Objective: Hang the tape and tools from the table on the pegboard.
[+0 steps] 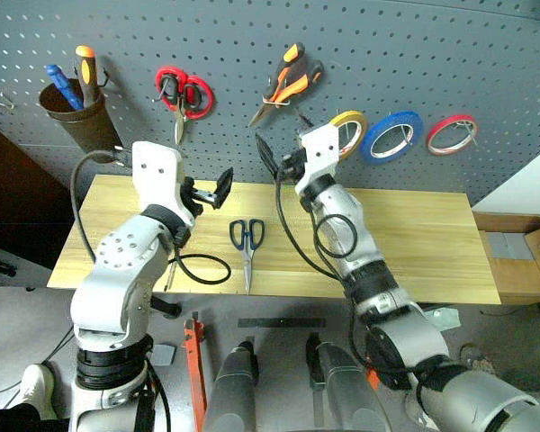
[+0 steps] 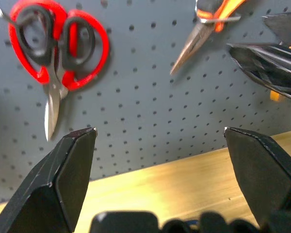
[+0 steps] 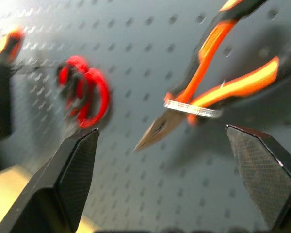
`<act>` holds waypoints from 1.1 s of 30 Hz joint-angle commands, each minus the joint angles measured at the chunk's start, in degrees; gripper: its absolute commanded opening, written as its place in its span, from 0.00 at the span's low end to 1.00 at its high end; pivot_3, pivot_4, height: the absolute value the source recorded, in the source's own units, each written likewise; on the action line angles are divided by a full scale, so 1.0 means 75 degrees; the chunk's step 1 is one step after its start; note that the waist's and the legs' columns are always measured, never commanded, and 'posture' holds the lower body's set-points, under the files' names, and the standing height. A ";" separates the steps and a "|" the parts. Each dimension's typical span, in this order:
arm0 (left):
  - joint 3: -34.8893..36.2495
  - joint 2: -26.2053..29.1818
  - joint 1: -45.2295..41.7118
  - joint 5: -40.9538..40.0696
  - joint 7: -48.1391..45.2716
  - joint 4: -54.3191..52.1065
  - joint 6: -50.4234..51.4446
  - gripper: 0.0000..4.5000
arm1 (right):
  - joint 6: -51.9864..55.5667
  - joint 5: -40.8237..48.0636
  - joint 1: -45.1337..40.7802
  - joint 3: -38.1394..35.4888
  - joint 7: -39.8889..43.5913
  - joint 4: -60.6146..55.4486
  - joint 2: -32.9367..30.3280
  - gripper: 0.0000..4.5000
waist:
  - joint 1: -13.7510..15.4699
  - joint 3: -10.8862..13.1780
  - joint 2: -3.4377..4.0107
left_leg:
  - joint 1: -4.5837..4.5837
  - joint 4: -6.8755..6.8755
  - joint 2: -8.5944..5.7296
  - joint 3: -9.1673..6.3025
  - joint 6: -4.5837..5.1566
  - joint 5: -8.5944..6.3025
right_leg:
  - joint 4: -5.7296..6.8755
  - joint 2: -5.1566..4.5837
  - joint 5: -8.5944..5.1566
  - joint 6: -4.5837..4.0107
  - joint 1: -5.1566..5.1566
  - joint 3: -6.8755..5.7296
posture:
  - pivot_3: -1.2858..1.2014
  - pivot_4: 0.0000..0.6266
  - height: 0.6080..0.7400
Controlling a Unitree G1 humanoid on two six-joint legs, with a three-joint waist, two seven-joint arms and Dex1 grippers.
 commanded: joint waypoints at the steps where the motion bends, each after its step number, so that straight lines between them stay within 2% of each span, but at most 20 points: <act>1: -0.0581 -0.0616 0.0387 0.0448 0.0739 -0.0197 0.0176 1.00 | 0.1587 0.0730 0.0805 0.0424 0.1148 -0.2496 -0.0589 0.99 | 0.0004 0.0000 0.0000 | 0.0000 0.0008 -0.0003 -0.0001 0.0000 0.0000 | 0.0005 -0.0003 -0.0001 0.0001 0.0002 0.0001 | 0.51 0.50 1.00; 8: -0.1486 -0.1712 0.1045 0.1481 0.1849 0.0526 0.0076 1.00 | 0.3513 0.2134 0.1786 0.0847 0.2703 -0.4670 -0.1637 0.99 | -0.0218 0.0001 0.0001 | 0.0025 0.0097 -0.0013 0.0004 0.0004 0.0001 | 0.0085 0.0016 -0.0030 0.0035 0.0015 0.0015 | 0.49 0.52 1.00; 10: -0.1579 -0.2089 0.1253 0.1598 0.2051 0.0889 -0.0013 1.00 | 0.3824 0.2496 0.2016 0.1053 0.3291 -0.5186 -0.2035 0.99 | -0.0264 0.0001 0.0000 | 0.0061 0.0096 -0.0016 0.0014 0.0008 0.0003 | 0.0088 0.0030 -0.0043 0.0005 0.0035 0.0021 | 0.48 0.53 1.00; 15: -0.1660 -0.2705 0.1694 0.1818 0.2310 0.1685 -0.0365 1.00 | 0.4188 0.2815 0.2503 0.1366 0.3959 -0.5855 -0.2744 0.99 | -0.0439 0.0002 0.0000 | 0.0114 0.0086 -0.0011 0.0005 0.0008 0.0002 | 0.0082 0.0051 -0.0050 -0.0008 0.0078 0.0026 | 0.47 0.53 1.00; 24: -0.1661 -0.2838 0.2024 0.2072 0.2241 0.2350 -0.0572 1.00 | 0.4191 0.2706 0.2827 0.1742 0.4308 -0.6067 -0.3299 0.99 | -0.0591 0.0005 -0.0005 | 0.0107 0.0065 -0.0017 0.0019 0.0005 -0.0001 | 0.0063 0.0050 -0.0057 -0.0014 0.0072 0.0040 | 0.47 0.54 1.00; 33: -0.1658 -0.2835 0.1944 0.2147 0.2037 0.2962 -0.0829 1.00 | 0.3373 0.1677 0.3080 0.2207 0.4631 -0.5158 -0.3855 0.99 | -0.0626 0.0021 -0.0007 | 0.0107 0.0062 -0.0019 0.0018 0.0001 -0.0004 | 0.0035 0.0048 -0.0060 -0.0016 0.0072 0.0040 | 0.46 0.57 1.00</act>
